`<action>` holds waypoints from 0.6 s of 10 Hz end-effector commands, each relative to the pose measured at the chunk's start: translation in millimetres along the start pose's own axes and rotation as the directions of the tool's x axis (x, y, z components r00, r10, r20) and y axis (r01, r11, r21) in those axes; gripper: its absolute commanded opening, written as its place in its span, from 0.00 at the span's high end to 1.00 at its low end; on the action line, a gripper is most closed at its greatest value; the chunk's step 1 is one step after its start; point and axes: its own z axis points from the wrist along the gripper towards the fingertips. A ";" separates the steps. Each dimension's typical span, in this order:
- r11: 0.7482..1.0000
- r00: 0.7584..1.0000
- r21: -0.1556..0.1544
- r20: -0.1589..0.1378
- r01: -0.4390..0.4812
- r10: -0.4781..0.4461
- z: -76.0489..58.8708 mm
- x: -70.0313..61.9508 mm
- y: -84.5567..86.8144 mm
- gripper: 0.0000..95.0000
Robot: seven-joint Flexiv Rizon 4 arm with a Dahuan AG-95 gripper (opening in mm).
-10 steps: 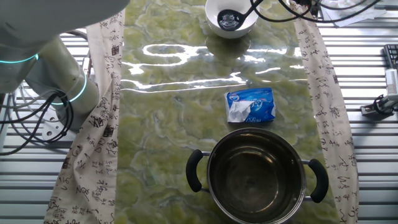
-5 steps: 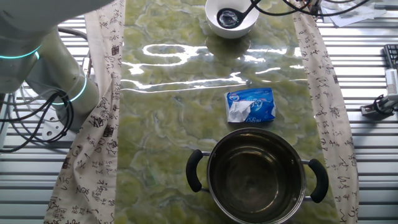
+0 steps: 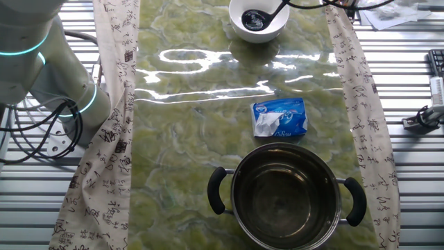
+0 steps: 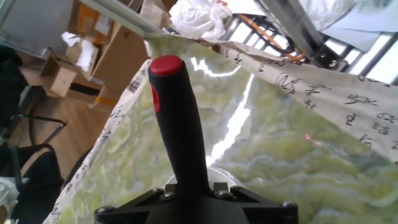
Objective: Scoop water with a large spoon from one bowl to another
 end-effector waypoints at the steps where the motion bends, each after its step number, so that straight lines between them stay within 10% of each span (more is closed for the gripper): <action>1: 1.000 1.000 0.015 0.005 -0.003 0.003 0.5 -0.7 -0.7 1.00; 6: 0.997 1.000 0.068 0.005 -0.019 0.018 1.7 -0.9 -2.3 1.00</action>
